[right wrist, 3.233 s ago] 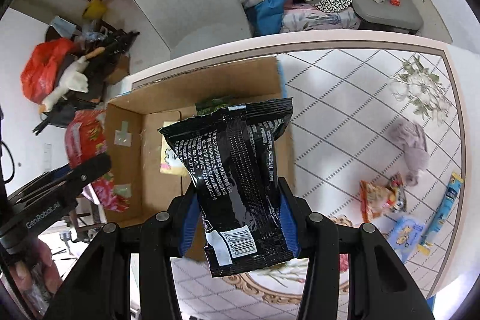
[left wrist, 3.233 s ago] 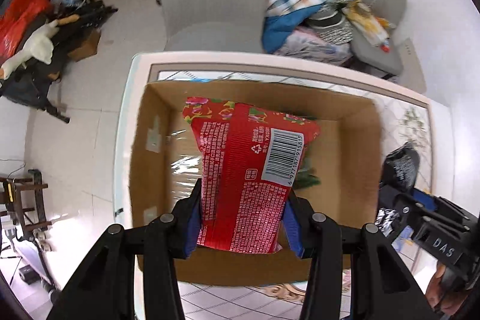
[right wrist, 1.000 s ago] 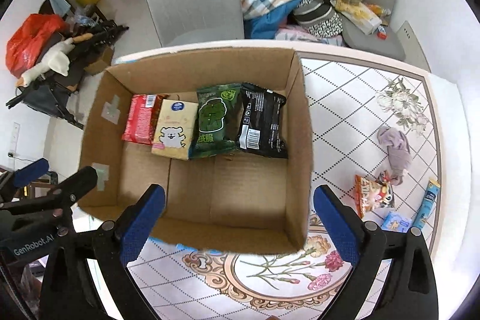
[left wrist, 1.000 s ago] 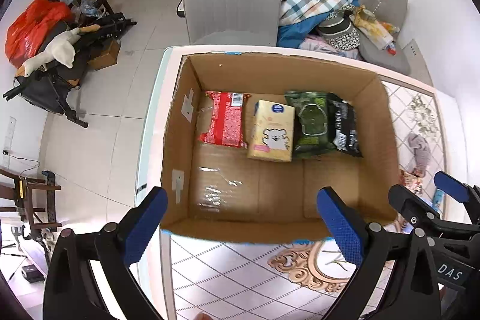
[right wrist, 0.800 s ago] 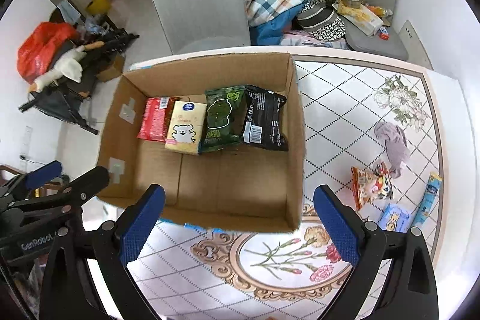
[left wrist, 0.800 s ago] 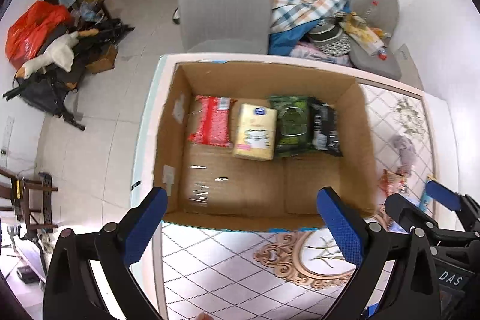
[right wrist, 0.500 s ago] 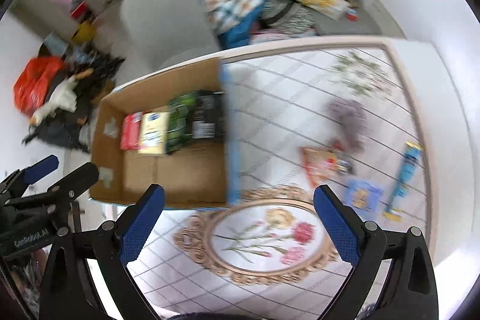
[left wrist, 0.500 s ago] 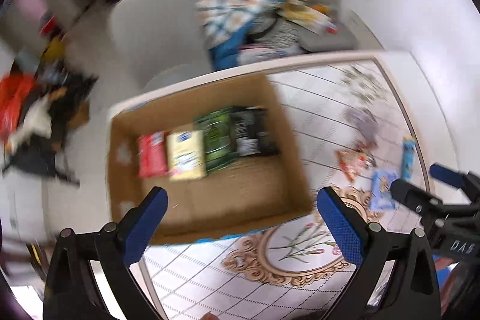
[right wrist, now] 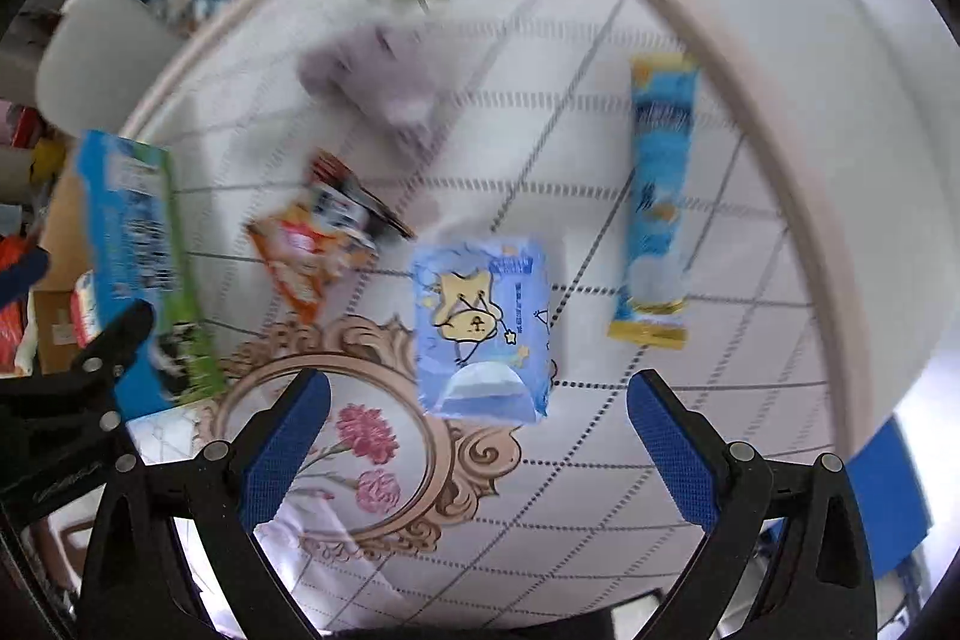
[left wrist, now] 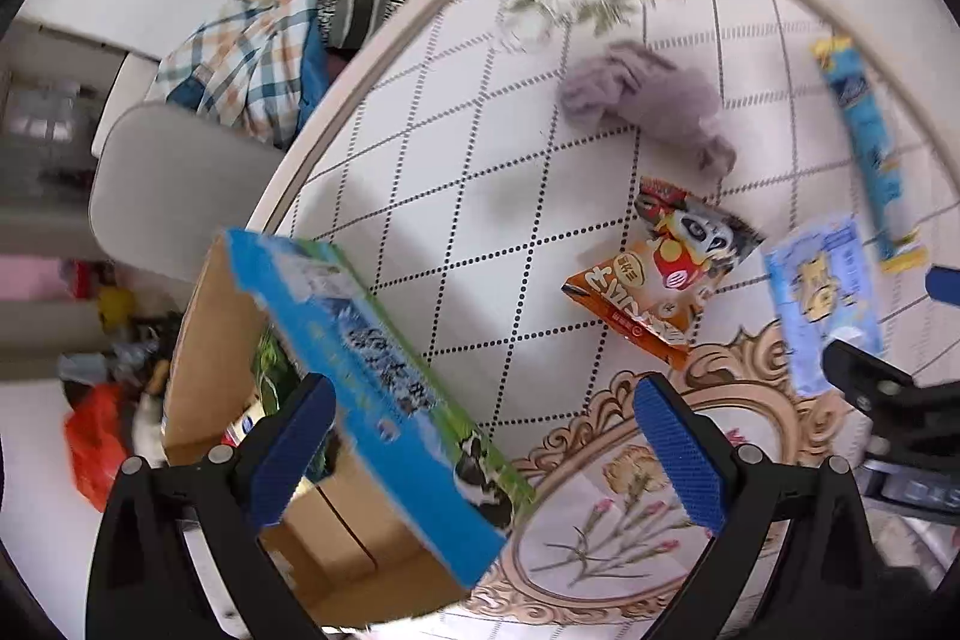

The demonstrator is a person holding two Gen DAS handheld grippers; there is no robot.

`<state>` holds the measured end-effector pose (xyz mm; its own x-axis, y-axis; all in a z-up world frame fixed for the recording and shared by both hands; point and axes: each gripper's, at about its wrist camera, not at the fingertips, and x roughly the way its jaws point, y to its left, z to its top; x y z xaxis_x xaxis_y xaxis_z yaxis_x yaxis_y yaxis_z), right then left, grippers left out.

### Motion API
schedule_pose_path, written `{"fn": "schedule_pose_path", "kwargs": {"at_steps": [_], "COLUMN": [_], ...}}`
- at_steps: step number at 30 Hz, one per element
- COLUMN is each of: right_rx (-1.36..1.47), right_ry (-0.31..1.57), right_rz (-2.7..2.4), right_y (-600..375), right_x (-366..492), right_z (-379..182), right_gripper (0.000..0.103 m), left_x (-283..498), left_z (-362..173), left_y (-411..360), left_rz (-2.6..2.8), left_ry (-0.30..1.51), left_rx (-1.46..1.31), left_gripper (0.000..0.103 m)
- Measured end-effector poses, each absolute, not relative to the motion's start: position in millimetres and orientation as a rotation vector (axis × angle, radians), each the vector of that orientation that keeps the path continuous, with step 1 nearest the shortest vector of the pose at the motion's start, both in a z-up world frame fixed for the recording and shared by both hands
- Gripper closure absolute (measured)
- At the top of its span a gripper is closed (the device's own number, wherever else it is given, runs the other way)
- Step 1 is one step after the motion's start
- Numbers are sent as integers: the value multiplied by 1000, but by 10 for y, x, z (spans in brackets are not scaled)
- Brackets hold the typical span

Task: Organize soft objects
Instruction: 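Move both tools from the box toward the remaining items, then grasp the panda snack bag with left tool while right grasps blue cartoon pouch, then carry both items into the box and open both tools to release them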

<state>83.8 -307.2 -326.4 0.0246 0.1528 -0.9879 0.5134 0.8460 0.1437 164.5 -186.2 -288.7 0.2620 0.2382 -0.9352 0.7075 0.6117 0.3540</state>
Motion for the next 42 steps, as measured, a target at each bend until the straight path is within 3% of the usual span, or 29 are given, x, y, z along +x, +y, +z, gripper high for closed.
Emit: {"fn": "schedule_pose_path", "kwargs": {"at_steps": [8, 12, 23, 26, 27, 29, 38, 40, 42], "right_rx": [540, 500, 564, 566, 561, 560, 513, 490, 473], "right_ry": [1672, 1709, 1731, 1734, 1740, 1740, 1753, 1752, 1740], "right_rz": [-308, -306, -338, -343, -344, -347, -371, -383, -383], "right_y": [-2987, -2999, -3409, -3487, -3479, -3500, -3379, -3314, -3235], "right_x": [1015, 951, 651, 623, 626, 616, 860, 877, 894], "right_z": [-3956, -4047, -4064, -4079, -4083, -4073, -4077, -4073, -4047], "right_gripper": [4, 25, 25, 25, 25, 25, 27, 32, 44], "left_x": [1621, 1621, 1688, 1744, 1761, 1793, 1871, 1860, 1816], "left_z": [-3304, -3430, -3923, -3979, -3992, -3990, -3978, -3963, -3907], "left_y": [-1997, -2134, -2555, -2581, -2582, -2580, -2506, -2483, -2415], "left_rz": [-424, -488, -598, -602, -600, -605, -594, -589, -584], "left_ry": [1347, 1373, 1466, 1500, 1513, 1534, 1532, 1528, 1533], "left_rx": [1033, 1043, 1065, 1027, 1011, 971, 917, 913, 884], "left_gripper": [1, 1, 1, 27, 42, 52, 56, 58, 59]}}
